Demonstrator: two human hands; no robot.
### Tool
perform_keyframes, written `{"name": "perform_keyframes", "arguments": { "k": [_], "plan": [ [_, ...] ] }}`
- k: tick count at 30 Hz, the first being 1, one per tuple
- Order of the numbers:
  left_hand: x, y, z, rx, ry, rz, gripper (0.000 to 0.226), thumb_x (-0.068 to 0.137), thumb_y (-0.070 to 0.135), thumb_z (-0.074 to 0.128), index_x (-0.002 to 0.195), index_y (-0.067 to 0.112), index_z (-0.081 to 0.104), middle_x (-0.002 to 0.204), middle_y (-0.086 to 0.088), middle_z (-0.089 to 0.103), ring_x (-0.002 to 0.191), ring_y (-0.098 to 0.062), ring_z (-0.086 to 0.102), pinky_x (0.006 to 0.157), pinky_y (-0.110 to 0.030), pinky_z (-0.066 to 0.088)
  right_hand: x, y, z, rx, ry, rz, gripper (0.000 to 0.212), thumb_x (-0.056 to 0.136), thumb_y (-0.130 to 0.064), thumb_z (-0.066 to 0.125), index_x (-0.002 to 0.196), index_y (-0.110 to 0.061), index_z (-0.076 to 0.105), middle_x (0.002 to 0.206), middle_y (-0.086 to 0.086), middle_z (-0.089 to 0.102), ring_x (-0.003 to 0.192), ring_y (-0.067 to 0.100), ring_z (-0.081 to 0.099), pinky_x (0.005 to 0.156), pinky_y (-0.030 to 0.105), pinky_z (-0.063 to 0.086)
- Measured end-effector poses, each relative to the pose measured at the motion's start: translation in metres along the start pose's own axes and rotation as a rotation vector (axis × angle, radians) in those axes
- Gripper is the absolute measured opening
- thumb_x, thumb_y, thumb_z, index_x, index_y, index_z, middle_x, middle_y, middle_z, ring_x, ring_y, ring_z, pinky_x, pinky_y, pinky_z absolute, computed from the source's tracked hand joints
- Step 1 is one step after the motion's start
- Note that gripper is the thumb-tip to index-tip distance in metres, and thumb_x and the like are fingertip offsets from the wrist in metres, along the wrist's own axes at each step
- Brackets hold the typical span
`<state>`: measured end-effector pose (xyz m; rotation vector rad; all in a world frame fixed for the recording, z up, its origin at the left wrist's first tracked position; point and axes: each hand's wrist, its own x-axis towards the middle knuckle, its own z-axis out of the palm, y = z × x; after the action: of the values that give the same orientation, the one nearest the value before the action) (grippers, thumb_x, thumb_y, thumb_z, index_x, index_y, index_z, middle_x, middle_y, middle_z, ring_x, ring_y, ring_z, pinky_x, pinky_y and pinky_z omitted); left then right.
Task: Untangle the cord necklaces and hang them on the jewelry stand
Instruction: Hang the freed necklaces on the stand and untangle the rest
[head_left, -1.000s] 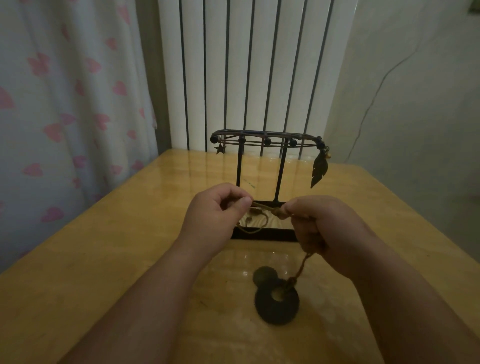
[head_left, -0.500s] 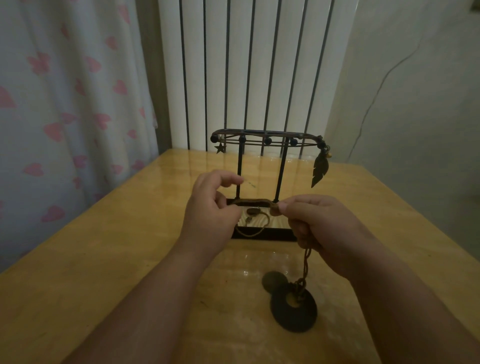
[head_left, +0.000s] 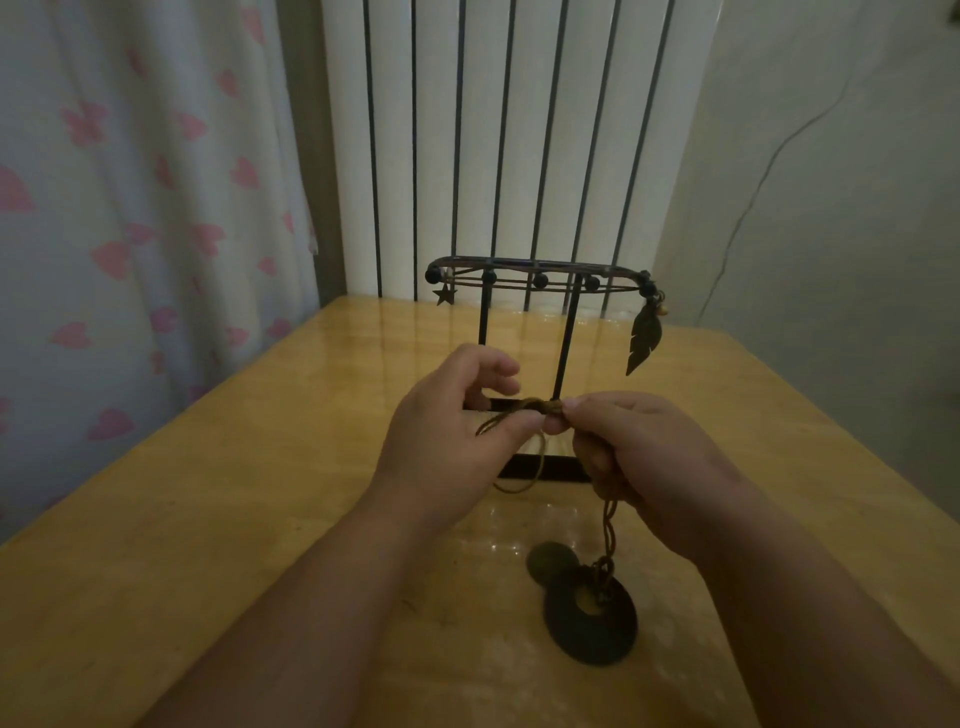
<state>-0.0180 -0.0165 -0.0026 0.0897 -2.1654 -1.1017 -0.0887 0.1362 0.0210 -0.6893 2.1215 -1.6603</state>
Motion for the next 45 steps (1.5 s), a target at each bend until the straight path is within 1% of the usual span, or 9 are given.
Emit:
{"name": "perform_keyframes", "arguments": {
  "k": [5,11,16,19,25,29,32,37,45],
  "plan": [
    [-0.001,0.003,0.000,-0.189,-0.126,-0.043,0.020,0.087,0.013,0.069,0.100,0.029,0.068,0.088,0.015,0.073,0.088,0.000,0.068,0.081,-0.029,0.056,0.000,0.001,0.000,-0.016,-0.042,-0.015,0.032,0.099,-0.031,0.048,0.085,-0.015,0.072,0.058,-0.001,0.046,0.053,0.011,0.040,0.055,0.028,0.033],
    [-0.001,0.002,-0.001,-0.228,-0.102,-0.123,0.020,0.089,0.010,0.066,0.087,0.031,0.069,0.080,0.010,0.071,0.076,-0.002,0.065,0.069,-0.022,0.051,0.000,0.001,0.001,-0.073,0.033,-0.120,0.018,0.092,-0.027,0.057,0.085,-0.019,0.071,0.062,-0.008,0.056,0.057,0.008,0.052,0.058,0.025,0.042],
    [0.000,0.001,-0.001,-0.234,-0.121,-0.147,0.019,0.090,0.011,0.065,0.086,0.029,0.067,0.077,0.009,0.070,0.073,-0.001,0.064,0.068,-0.023,0.049,0.001,0.003,0.005,-0.201,0.127,-0.309,0.006,0.085,-0.021,0.067,0.090,-0.025,0.067,0.064,-0.009,0.061,0.058,-0.002,0.055,0.053,0.009,0.045],
    [0.000,-0.001,-0.001,-0.228,-0.124,-0.151,0.018,0.091,0.012,0.063,0.086,0.029,0.067,0.076,0.007,0.069,0.072,-0.003,0.063,0.068,-0.025,0.048,0.002,0.005,0.007,-0.380,0.183,-0.366,0.002,0.082,-0.030,0.066,0.084,-0.032,0.066,0.068,-0.002,0.062,0.060,0.003,0.053,0.055,0.016,0.046],
    [0.000,-0.001,0.001,-0.178,-0.159,-0.148,0.015,0.092,0.016,0.063,0.091,0.031,0.064,0.085,0.010,0.065,0.080,-0.001,0.061,0.069,-0.020,0.046,0.000,0.006,0.012,-0.521,0.199,-0.360,0.010,0.073,-0.040,0.058,0.077,-0.032,0.062,0.062,-0.008,0.056,0.056,0.002,0.048,0.053,0.021,0.043],
    [0.000,-0.001,0.002,-0.053,0.015,-0.066,0.034,0.086,0.010,0.067,0.105,0.034,0.053,0.101,0.017,0.052,0.098,-0.005,0.052,0.075,-0.019,0.046,-0.001,0.005,0.012,-0.528,0.238,-0.351,0.003,0.075,-0.035,0.061,0.076,-0.032,0.060,0.067,-0.006,0.060,0.061,0.008,0.054,0.058,0.026,0.050],
    [0.000,0.000,-0.002,-0.021,0.156,0.062,0.037,0.079,-0.003,0.064,0.099,0.026,0.054,0.087,0.012,0.049,0.078,-0.005,0.048,0.064,-0.012,0.040,0.001,0.007,0.012,-0.562,0.265,-0.356,0.008,0.081,-0.030,0.065,0.077,-0.034,0.059,0.067,-0.007,0.060,0.061,0.007,0.053,0.057,0.024,0.049],
    [-0.002,-0.001,-0.001,-0.053,0.052,0.108,0.020,0.085,-0.001,0.063,0.078,0.017,0.065,0.065,0.009,0.057,0.060,-0.002,0.054,0.052,-0.012,0.042,0.002,0.009,0.013,-0.607,0.274,-0.391,0.010,0.084,-0.032,0.063,0.078,-0.037,0.057,0.068,-0.008,0.058,0.062,0.006,0.052,0.057,0.023,0.046],
    [-0.002,-0.003,0.002,-0.013,-0.015,-0.013,0.005,0.087,0.020,0.069,0.084,0.023,0.071,0.066,0.010,0.064,0.062,-0.003,0.061,0.054,-0.014,0.046,0.000,0.008,0.017,-0.697,0.247,-0.461,0.011,0.085,-0.031,0.059,0.079,-0.038,0.052,0.068,-0.010,0.054,0.063,0.006,0.050,0.056,0.022,0.043]
  ]
}}
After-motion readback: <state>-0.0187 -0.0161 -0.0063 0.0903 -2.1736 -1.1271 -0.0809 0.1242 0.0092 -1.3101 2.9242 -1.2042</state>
